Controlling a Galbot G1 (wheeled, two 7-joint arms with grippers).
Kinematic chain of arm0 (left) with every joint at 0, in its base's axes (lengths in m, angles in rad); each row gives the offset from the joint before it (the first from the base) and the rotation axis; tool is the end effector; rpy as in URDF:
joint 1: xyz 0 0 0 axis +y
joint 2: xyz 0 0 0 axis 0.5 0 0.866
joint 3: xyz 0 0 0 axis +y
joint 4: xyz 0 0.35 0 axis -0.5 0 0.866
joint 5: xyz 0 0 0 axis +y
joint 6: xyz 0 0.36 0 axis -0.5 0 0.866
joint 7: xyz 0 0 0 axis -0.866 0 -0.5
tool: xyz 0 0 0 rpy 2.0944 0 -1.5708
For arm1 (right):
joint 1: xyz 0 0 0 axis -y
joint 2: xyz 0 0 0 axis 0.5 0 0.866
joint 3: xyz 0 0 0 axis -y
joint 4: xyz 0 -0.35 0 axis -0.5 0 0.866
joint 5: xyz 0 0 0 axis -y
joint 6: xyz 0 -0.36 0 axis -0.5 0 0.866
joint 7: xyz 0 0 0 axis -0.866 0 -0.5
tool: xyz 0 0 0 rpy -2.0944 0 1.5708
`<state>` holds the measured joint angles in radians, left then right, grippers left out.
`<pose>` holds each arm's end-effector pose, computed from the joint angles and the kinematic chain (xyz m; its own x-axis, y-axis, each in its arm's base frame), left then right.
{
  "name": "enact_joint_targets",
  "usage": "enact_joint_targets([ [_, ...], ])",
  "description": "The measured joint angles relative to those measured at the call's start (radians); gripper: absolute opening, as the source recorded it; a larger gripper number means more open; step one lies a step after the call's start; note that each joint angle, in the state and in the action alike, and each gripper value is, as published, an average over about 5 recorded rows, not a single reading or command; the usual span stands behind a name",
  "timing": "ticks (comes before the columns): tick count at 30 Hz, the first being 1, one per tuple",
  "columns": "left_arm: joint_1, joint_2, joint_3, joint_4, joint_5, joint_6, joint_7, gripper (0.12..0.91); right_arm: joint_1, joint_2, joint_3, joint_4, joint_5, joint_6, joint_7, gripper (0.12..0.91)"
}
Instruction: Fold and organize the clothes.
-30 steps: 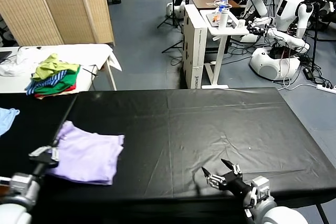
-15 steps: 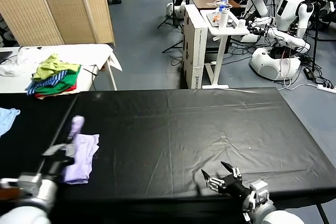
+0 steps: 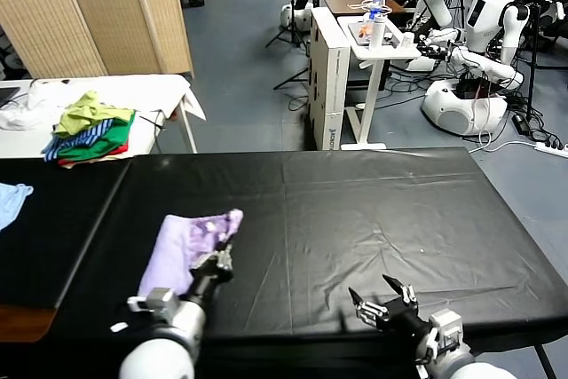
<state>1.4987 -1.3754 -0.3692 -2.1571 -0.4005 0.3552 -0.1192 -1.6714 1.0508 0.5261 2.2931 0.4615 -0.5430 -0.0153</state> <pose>0.1982 -0.0159 -0.2705 -0.9409 0.2128 0.2634 0.1436 0.9552 -0.2588 0.1626 -0.0562 -0.2365 -0.8097 -0.3208 0.4915 -0.3403 0.9389 0.0522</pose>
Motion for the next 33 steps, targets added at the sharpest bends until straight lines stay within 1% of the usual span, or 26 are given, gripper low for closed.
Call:
enact_joint_targets([
  [3,-0.010,-0.024,0.036,0.030,0.018,-0.002,0.001,0.162,0.014,-0.012,-0.009,-0.002,0.034,-0.010,0.004,0.907],
  [5,-0.010,-0.036,0.055,0.040,0.028,-0.002,0.007,0.163,0.026,-0.020,-0.018,-0.005,0.061,-0.019,0.012,0.907],
  [7,-0.006,-0.043,0.070,0.044,0.037,-0.004,0.018,0.180,0.042,-0.027,-0.031,-0.010,0.091,-0.033,0.025,0.907],
  [8,-0.003,-0.045,0.074,0.044,0.044,-0.006,0.025,0.206,0.052,-0.030,-0.039,-0.012,0.108,-0.041,0.033,0.907],
  [11,0.005,-0.042,0.076,0.036,0.072,-0.021,0.052,0.352,0.090,-0.035,-0.072,-0.021,0.168,-0.065,0.057,0.907],
  [12,0.007,-0.038,0.074,0.032,0.084,-0.030,0.063,0.427,0.106,-0.037,-0.086,-0.025,0.188,-0.072,0.063,0.907],
  [14,0.012,-0.026,0.064,0.022,0.106,-0.051,0.086,0.541,0.140,-0.039,-0.117,-0.032,0.224,-0.079,0.071,0.907],
  [15,0.014,-0.018,0.058,0.017,0.118,-0.062,0.096,0.617,0.158,-0.040,-0.133,-0.036,0.240,-0.080,0.074,0.907],
  [18,0.020,0.011,0.034,0.005,0.154,-0.097,0.119,0.791,0.218,-0.040,-0.192,-0.054,0.284,-0.081,0.090,0.907],
  [19,0.021,0.023,0.023,0.003,0.165,-0.108,0.122,0.833,0.239,-0.039,-0.213,-0.063,0.295,-0.080,0.097,0.907],
  [21,0.025,0.048,0.001,0.002,0.181,-0.127,0.121,0.887,0.285,-0.035,-0.260,-0.085,0.310,-0.076,0.114,0.907],
  [26,0.044,0.093,-0.061,-0.005,0.191,-0.150,0.115,0.906,0.393,-0.007,-0.379,-0.159,0.323,-0.063,0.147,0.907],
  [30,0.069,0.096,-0.103,-0.012,0.201,-0.159,0.111,0.907,0.462,0.025,-0.462,-0.218,0.318,-0.059,0.169,0.907],
  [33,0.084,0.090,-0.123,-0.014,0.212,-0.164,0.110,0.907,0.499,0.048,-0.510,-0.252,0.311,-0.058,0.176,0.906],
])
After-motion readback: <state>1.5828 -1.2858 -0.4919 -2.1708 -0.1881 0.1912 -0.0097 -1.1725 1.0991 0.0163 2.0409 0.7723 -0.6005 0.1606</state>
